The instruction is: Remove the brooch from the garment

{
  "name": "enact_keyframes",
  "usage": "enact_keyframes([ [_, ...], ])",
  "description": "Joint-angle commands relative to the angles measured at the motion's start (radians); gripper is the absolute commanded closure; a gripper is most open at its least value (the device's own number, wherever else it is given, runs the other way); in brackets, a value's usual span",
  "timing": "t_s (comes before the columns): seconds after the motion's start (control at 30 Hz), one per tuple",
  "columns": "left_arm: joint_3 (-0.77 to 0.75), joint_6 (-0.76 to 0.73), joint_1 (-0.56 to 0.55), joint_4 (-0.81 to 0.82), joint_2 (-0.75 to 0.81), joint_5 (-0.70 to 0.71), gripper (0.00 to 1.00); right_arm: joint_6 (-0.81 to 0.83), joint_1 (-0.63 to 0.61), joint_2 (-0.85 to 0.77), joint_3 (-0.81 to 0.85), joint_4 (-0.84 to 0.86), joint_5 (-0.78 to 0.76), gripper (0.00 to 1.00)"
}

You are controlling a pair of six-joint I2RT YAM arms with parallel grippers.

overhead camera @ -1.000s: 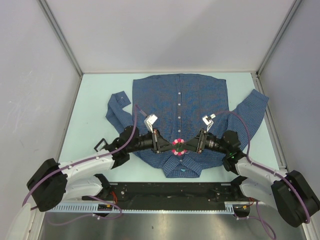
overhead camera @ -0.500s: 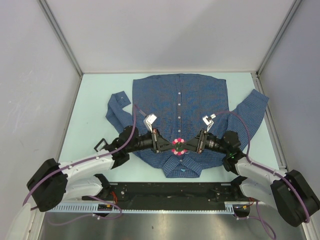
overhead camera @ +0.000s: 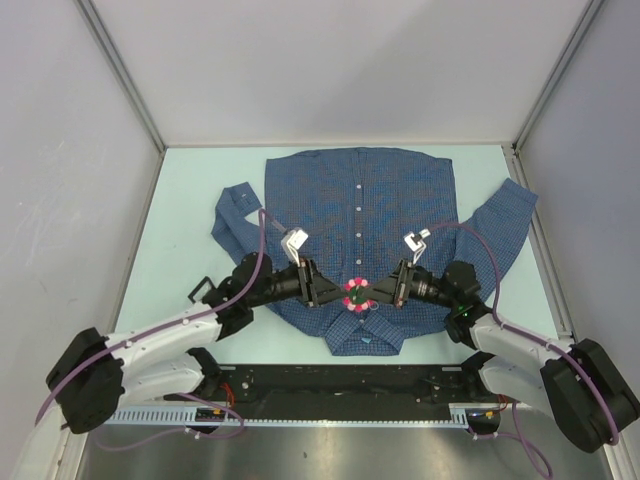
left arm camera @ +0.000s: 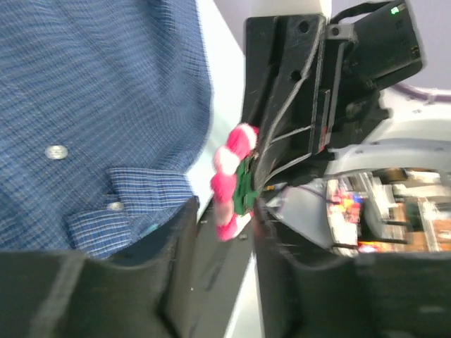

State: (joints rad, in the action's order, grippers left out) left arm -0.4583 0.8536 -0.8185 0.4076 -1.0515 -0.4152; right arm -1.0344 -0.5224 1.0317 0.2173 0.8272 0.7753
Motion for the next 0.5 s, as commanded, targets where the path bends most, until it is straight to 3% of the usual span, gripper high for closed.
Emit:
enact_keyframes([
  [0.0,-0.062,-0.126,-0.010,-0.130,0.056,0.064,0.54,0.027,0.015,-0.016,0.017,0.018,0.025,1.00],
  [0.13,-0.101,-0.165,-0.045,-0.185,0.047,0.111,0.46,0.025,0.016,-0.004,0.017,0.036,0.032,1.00],
  [0.47,-0.189,-0.191,-0.140,-0.223,-0.034,0.217,0.41,0.025,0.015,-0.021,0.021,0.007,0.012,1.00],
])
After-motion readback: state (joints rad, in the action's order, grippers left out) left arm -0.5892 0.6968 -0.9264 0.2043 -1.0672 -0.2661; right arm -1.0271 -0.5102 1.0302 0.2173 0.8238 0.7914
